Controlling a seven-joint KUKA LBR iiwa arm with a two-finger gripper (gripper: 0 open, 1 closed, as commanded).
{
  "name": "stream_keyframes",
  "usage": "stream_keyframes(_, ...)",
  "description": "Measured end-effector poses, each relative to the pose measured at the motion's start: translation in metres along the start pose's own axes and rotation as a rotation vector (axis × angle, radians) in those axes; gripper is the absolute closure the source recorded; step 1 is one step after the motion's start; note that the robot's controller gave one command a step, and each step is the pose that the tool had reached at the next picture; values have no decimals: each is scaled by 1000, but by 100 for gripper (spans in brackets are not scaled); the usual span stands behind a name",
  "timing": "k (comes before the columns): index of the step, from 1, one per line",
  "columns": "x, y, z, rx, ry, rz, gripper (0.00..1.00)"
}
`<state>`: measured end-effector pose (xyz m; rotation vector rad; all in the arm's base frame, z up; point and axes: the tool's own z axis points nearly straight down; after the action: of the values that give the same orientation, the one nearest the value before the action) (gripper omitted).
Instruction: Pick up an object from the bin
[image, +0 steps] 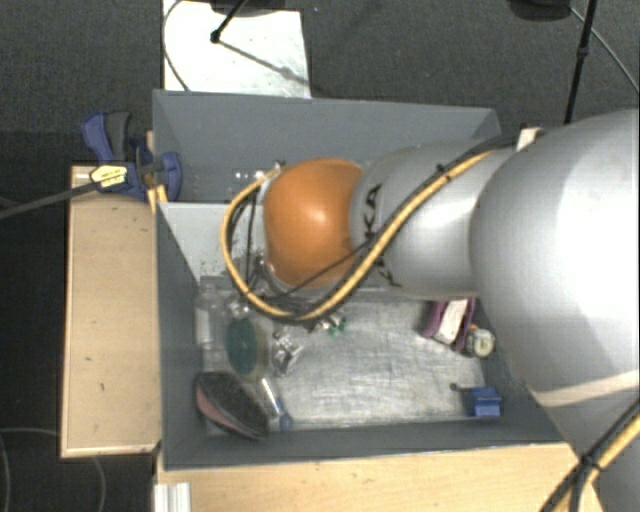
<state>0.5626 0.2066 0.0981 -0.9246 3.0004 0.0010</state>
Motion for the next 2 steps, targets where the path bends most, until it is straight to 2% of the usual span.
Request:
stream_keyframes(1,12,-6,28,0,-1,-66,0)
stream_keyframes(2,11,-7,25,4,-6,-66,100)
